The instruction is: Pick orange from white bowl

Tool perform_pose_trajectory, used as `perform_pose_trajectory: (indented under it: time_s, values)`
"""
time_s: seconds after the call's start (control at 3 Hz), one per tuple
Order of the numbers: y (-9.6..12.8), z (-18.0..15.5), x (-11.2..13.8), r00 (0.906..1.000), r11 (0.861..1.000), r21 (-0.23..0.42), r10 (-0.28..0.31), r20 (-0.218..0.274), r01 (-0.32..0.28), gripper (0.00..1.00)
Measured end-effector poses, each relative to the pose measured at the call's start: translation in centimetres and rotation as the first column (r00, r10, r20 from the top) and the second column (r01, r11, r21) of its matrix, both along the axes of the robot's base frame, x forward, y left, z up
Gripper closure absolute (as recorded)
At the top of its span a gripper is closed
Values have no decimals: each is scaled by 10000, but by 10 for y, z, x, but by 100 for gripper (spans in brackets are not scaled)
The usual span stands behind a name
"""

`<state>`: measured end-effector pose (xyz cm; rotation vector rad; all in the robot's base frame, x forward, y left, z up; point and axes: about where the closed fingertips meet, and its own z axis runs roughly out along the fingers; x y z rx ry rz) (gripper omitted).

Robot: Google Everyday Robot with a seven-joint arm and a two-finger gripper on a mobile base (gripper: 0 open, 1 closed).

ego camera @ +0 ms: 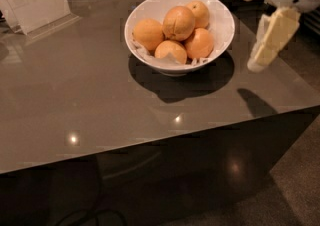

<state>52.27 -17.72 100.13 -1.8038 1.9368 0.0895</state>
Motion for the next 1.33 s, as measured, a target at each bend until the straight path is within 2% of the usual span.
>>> perform_pose_trajectory:
  time_s: [0.33, 0.67, 1.0, 1.33]
  values:
    - [33, 11, 47, 9940, 9914, 730, 1075, 215, -1088, 0]
    - [34, 34, 58, 9915, 9900, 931, 980, 852, -1058, 0]
    - [37, 32, 65, 9903, 9887, 1024, 997, 965, -1095, 0]
    - [53, 17, 89, 9836, 9783, 1170, 1628, 772, -1711, 0]
